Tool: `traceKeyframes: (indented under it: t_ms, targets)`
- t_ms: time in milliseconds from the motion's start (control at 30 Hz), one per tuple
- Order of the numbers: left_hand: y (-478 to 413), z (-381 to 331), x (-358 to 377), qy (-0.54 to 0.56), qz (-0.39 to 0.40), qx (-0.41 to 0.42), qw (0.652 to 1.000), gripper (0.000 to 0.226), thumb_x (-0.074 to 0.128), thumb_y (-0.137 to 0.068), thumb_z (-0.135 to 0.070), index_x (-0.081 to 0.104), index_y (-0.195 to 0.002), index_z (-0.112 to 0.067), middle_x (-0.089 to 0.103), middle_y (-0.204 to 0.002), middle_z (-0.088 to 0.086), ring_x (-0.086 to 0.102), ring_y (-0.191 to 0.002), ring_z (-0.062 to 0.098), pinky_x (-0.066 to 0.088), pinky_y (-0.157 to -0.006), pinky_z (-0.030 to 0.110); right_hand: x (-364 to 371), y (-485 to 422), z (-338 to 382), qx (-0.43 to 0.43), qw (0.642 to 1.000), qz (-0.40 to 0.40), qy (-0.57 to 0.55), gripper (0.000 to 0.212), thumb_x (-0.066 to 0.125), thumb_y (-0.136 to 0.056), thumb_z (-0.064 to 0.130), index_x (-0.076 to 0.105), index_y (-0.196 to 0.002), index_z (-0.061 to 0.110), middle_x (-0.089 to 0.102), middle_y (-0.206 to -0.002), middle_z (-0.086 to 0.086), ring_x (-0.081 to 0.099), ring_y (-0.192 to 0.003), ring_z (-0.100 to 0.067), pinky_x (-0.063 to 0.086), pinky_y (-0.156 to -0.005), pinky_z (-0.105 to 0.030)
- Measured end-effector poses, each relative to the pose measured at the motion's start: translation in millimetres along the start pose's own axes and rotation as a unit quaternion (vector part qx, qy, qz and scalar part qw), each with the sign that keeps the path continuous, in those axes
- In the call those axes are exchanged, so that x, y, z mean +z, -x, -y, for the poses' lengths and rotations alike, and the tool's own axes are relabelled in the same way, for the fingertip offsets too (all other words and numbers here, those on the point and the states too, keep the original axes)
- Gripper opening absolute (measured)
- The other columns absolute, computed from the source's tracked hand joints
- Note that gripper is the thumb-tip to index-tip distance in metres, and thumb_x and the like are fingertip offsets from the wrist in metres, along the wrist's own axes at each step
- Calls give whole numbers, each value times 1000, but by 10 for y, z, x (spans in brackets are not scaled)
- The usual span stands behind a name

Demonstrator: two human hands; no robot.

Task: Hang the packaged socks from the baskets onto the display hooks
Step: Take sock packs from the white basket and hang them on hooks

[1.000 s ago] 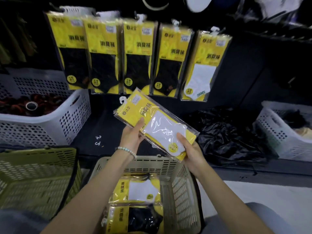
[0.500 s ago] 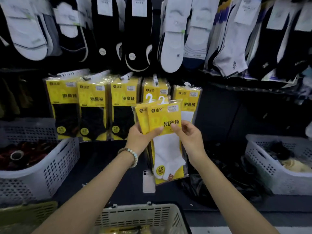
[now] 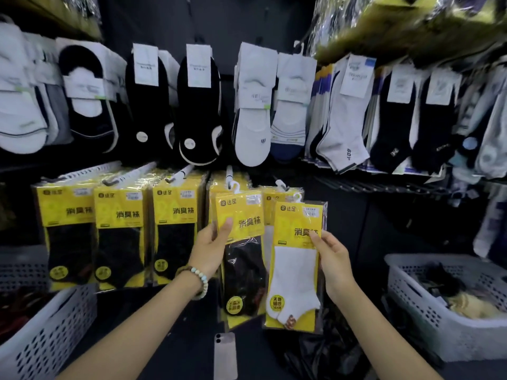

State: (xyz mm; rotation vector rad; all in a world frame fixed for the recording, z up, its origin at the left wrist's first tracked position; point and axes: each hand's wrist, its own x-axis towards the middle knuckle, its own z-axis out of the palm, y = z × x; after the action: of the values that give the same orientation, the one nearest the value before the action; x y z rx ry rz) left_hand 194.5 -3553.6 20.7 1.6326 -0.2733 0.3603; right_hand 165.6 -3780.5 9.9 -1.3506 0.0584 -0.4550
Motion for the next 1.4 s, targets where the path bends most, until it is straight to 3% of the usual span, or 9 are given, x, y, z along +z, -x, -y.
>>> traceKeyframes:
  t_ms: [133,333,600,700,833,933,1067,1233,1400]
  targets:
    - [-133,-48,-113,-22,-47,10,999,29,47,-89,-46,46,-65,-31,39,-36,-17,41,-36,-2,34,-41,9,-47,-285,9,-19,999,-26,12,11,59,-93,17,69,-94,12,75,-89,-3,70,-83,-17,55,-74,-29]
    - [-241,-33,-138,-28,-33,3,999,10,47,-90,-46,54,-87,-40,59,-87,-21,51,-81,-13,32,-63,6,185,-615,-64,-22,998,18,53,9,58,-94,16,67,-93,16,75,-88,-1,71,-78,-11,56,-64,-21]
    - [-255,-27,-115,-21,-40,15,999,19,49,-91,-41,60,-92,-26,57,-60,-25,53,-59,-20,40,-53,0,280,-786,-307,39,996,-39,76,25,71,-85,26,68,-97,4,71,-92,-8,66,-88,-20,55,-80,-34]
    - [-197,-52,-117,-20,-46,13,999,24,49,-90,-42,55,-74,-25,52,-43,-24,51,-47,-12,41,-51,9,216,-723,-364,75,989,-100,73,33,75,-81,22,64,-100,-3,66,-96,-16,62,-90,-25,53,-90,-41]
    - [-125,-59,-104,1,-37,4,999,28,50,-92,-38,55,-92,-11,54,-78,-17,60,-67,-7,42,-49,3,175,-527,-307,46,983,-138,109,35,74,-82,22,59,-108,4,60,-102,-10,59,-94,-24,51,-85,-36]
    - [-69,-78,-53,17,-18,-16,1000,24,50,-92,-38,61,-92,-17,61,-84,-7,58,-72,-16,38,-49,-2,281,-314,-144,5,993,-74,94,27,67,-87,29,61,-106,10,64,-102,-5,62,-94,-19,52,-80,-29]
    - [3,-97,73,24,-6,-43,999,30,51,-86,-50,57,-77,-22,53,-75,-2,51,-72,11,38,-59,12,525,-50,82,-28,993,65,94,20,64,-87,38,65,-98,22,67,-99,-1,64,-88,-10,51,-69,-17]
    - [67,-160,201,40,-30,-67,996,40,63,-77,-52,64,-104,-21,68,-100,-8,62,-93,7,43,-70,15,634,53,123,-41,994,67,71,36,73,-79,35,64,-105,13,66,-99,1,63,-98,-15,52,-85,-25]
    - [78,-177,219,45,5,-45,998,20,63,-79,-46,65,-90,-28,71,-82,-16,65,-71,-6,46,-58,7,499,35,91,-9,995,90,43,22,72,-82,29,67,-97,14,71,-102,-10,67,-101,-25,51,-96,-45]
